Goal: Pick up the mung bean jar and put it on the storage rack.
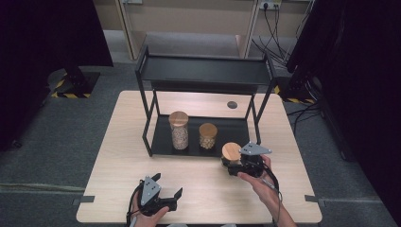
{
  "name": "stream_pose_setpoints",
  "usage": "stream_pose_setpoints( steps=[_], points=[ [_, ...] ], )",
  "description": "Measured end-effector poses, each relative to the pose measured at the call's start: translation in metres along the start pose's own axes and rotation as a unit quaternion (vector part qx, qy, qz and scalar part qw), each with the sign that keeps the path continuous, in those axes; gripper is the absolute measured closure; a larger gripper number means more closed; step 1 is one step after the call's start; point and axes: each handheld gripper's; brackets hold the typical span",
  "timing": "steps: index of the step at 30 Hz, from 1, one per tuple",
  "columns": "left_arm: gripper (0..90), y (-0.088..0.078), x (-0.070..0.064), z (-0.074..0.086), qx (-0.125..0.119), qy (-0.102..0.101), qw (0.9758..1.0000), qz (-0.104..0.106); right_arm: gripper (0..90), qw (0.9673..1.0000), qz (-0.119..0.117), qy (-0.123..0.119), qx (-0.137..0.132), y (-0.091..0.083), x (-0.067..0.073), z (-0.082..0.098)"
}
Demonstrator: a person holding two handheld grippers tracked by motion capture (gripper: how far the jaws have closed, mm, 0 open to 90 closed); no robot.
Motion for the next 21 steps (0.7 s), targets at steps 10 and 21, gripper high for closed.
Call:
stream_pose_setpoints(
  steps=[10, 21],
  points=[
    [3.5, 0.0, 0.0, 0.0, 0.0, 0.0, 1.0, 0.0, 25.5, 0.9996, 0.022, 0.013, 0.009, 0.013, -0.004, -0.012],
    [3.5, 0.0, 0.0, 0.0, 0.0, 0.0, 1.0, 0.001, 25.5, 0.9984, 0.046, 0.026, 0.018, 0.028, -0.006, -0.024]
  ],
)
Point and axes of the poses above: each handheld gripper's, and its own axes: y roughly forward along the jaws, z roughly out of its underside, x roughly to its left, and after that the axes turned 7 degrees about x, right-handed
